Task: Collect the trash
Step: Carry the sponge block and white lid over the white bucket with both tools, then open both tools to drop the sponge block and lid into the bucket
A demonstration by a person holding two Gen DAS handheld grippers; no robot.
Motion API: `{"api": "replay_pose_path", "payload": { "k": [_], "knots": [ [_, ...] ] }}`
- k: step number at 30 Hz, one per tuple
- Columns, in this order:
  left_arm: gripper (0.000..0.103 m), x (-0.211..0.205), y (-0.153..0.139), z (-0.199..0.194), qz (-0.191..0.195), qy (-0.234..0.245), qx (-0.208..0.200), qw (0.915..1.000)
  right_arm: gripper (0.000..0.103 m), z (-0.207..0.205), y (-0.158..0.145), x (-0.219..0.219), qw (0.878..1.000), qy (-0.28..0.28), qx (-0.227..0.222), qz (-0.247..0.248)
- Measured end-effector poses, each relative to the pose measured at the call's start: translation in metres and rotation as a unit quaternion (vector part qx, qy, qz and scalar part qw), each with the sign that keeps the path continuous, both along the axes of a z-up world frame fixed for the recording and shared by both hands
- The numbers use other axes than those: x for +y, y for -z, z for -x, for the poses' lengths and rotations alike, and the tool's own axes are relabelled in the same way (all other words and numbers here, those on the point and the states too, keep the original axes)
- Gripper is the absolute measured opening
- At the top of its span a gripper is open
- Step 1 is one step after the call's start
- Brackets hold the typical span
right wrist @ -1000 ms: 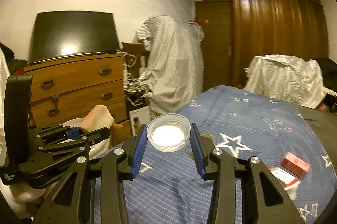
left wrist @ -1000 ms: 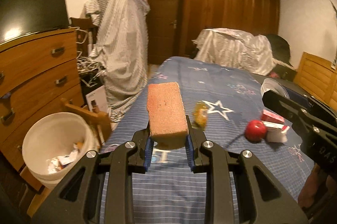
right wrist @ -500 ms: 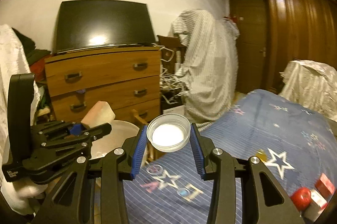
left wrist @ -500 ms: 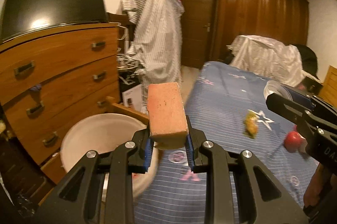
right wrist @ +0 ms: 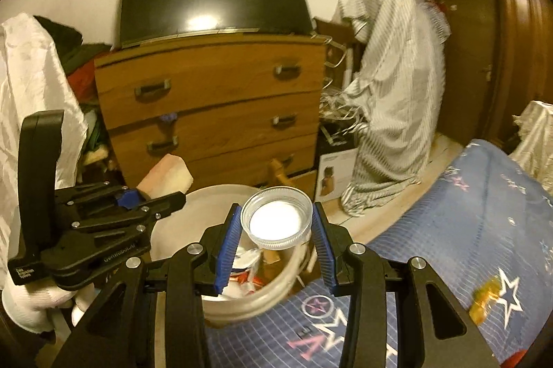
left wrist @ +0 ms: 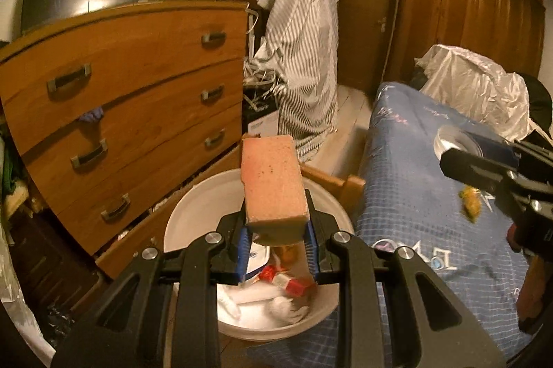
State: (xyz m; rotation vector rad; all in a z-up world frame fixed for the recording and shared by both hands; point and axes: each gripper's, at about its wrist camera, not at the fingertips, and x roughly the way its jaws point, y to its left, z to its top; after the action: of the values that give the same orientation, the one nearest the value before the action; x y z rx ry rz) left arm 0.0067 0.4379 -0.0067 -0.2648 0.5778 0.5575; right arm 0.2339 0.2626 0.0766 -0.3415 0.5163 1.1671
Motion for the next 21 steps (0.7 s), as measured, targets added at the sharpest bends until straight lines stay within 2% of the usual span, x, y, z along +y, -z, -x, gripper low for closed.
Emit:
{"api": "replay_pose_path", "payload": {
  "k": [6,10,15,21],
  "knots": [
    [0.025,0.031,0.02,-0.012,0.041,0.011,0.036,0.9984,0.042,-0.017,0.021,0.058,0.997,-0.027,0.05,0.054],
    [0.025,0.048,0.034,-0.022,0.06,0.021,0.069,0.9956,0.042,-0.032,0.046,0.088,0.991,-0.037,0.088,0.098],
    [0.025,0.064,0.052,-0.028,0.083,0.028,0.096,0.9916,0.042,-0.047,0.076,0.111,0.982,-0.037,0.125,0.139],
    [0.025,0.07,0.063,-0.03,0.092,0.03,0.109,0.9894,0.042,-0.055,0.095,0.118,0.977,-0.042,0.137,0.156]
  ]
}}
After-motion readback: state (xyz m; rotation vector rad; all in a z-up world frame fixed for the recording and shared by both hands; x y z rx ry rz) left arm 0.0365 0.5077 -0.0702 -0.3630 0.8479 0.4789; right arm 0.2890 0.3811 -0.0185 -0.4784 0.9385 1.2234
